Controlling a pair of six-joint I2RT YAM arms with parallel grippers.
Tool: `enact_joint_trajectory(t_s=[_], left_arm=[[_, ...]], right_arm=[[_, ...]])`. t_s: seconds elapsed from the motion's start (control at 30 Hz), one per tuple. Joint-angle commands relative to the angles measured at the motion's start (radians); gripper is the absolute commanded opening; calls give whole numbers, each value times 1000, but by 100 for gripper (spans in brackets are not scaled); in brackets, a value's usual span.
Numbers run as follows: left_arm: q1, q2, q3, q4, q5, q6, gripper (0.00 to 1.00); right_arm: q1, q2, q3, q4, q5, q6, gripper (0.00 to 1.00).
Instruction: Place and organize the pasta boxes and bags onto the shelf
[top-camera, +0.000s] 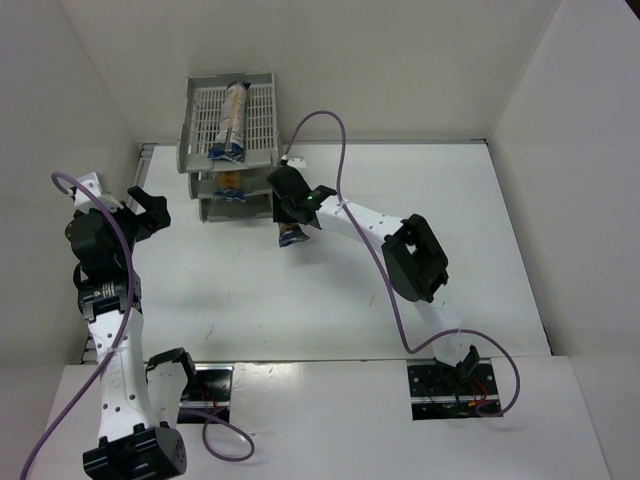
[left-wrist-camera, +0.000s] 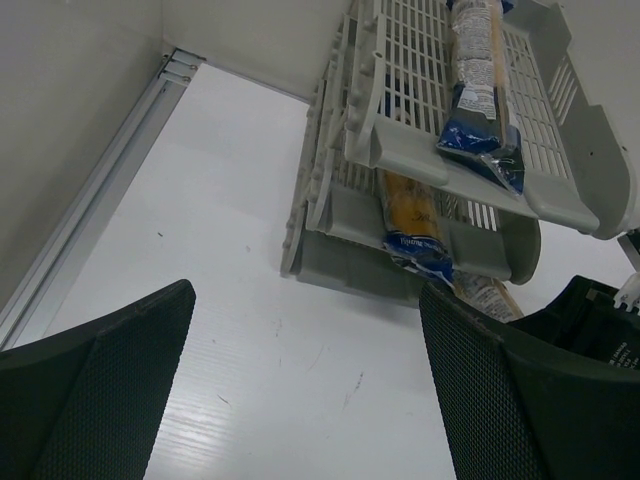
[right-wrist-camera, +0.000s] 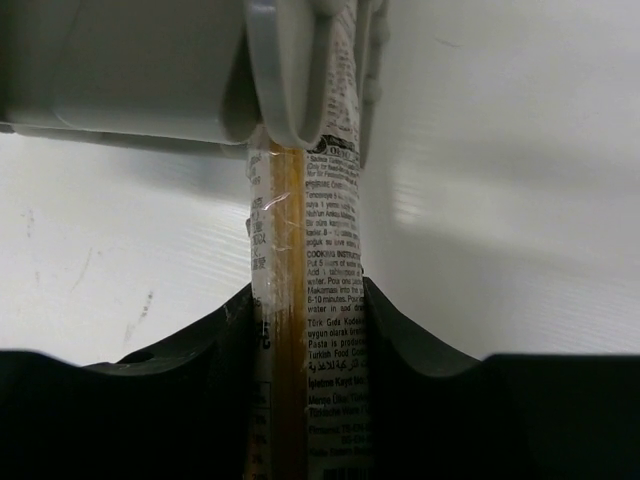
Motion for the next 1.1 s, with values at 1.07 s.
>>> enact_joint_trajectory(t_s=[1.07], left_arm=[[15,-27,-27,59,14,-12,100]], right_arm=[[-6,-82,46,14,-105,106,0]])
